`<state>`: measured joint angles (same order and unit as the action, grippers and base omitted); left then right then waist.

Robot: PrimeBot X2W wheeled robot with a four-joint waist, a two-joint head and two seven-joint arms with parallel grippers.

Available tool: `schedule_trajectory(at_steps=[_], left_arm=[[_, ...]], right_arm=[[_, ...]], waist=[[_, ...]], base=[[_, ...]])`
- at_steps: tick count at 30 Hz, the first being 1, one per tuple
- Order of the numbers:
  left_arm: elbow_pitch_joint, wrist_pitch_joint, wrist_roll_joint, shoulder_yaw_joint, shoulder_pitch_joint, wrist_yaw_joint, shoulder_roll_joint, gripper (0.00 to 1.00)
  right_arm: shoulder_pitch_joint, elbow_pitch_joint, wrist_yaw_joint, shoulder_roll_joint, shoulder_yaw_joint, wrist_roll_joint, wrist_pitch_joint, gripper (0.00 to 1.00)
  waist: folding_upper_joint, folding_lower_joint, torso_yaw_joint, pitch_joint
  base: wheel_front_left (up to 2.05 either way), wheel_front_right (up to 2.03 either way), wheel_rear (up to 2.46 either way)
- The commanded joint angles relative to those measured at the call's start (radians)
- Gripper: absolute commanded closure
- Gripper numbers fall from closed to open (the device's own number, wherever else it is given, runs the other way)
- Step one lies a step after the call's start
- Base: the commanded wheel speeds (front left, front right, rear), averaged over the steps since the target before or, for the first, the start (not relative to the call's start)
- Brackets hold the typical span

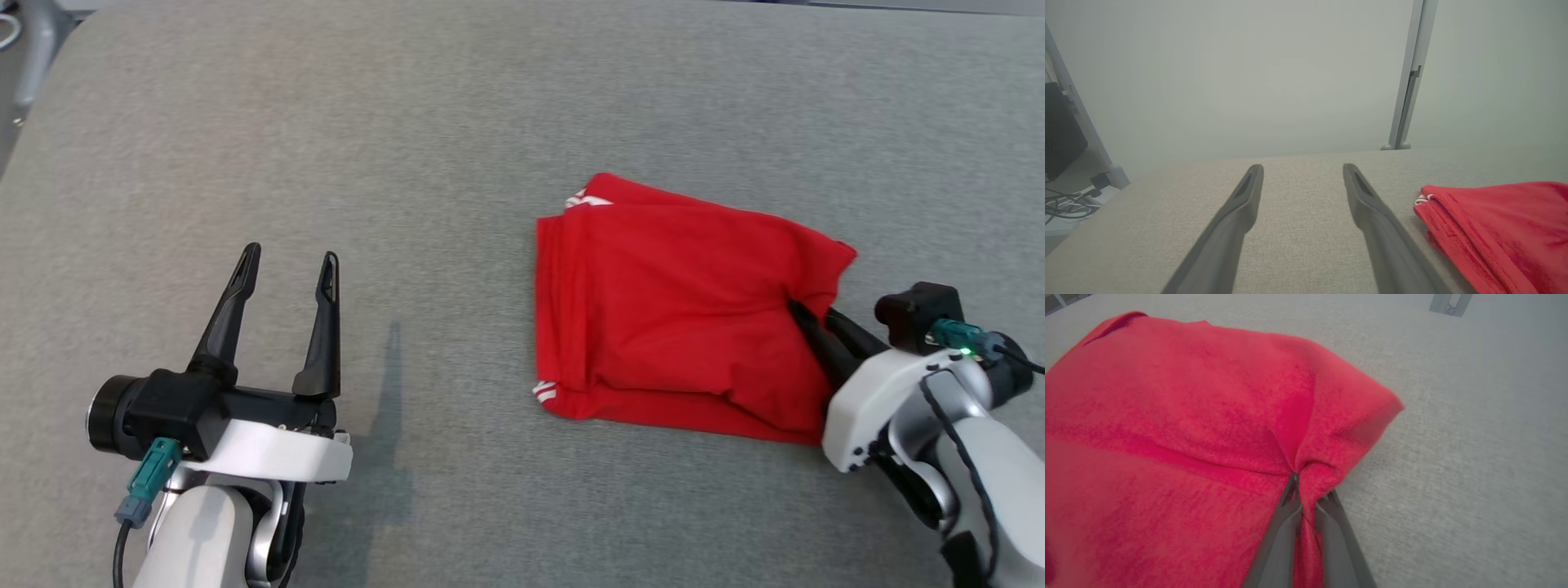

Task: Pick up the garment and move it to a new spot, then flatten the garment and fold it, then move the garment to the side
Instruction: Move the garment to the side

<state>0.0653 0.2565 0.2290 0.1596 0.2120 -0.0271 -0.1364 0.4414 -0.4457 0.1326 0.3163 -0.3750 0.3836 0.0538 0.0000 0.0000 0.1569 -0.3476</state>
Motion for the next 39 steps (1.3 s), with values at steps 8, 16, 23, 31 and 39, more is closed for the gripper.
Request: schedule_trajectory(at_steps=[8,16,23,31,39], left_arm=[[-0.017,-0.004,-0.017,0.010,0.004,0.013,-0.034,0.00],[-0.073,-0.044,-0.038,0.021,0.047,0.025,-0.076,0.00],[-0.136,-0.088,-0.052,0.023,0.090,0.027,-0.108,0.00],[-0.171,-0.131,-0.065,0.038,0.138,0.038,-0.133,0.00],[-0.186,-0.149,-0.070,0.044,0.184,0.046,-0.150,0.00]], right_arm=[[-0.084,0.156,-0.002,0.140,-0.004,-0.032,0.054,1.00],[-0.118,0.285,-0.002,0.272,0.044,-0.064,0.120,1.00],[-0.026,0.380,-0.002,0.416,0.121,-0.098,0.120,1.00],[0.149,0.276,-0.002,0.554,0.124,-0.027,0.062,1.00],[0.312,0.003,-0.002,0.560,0.096,-0.010,-0.013,0.81]], waist=[[0.0000,0.0000,-0.176,-0.009],[0.0000,0.0000,-0.310,-0.064],[0.0000,0.0000,-0.397,-0.144],[0.0000,0.0000,-0.412,-0.221],[0.0000,0.0000,-0.387,-0.275]], base=[[0.00,0.00,0.00],[0.00,0.00,0.00],[0.00,0.00,0.00],[0.00,0.00,0.00],[0.00,0.00,0.00]])
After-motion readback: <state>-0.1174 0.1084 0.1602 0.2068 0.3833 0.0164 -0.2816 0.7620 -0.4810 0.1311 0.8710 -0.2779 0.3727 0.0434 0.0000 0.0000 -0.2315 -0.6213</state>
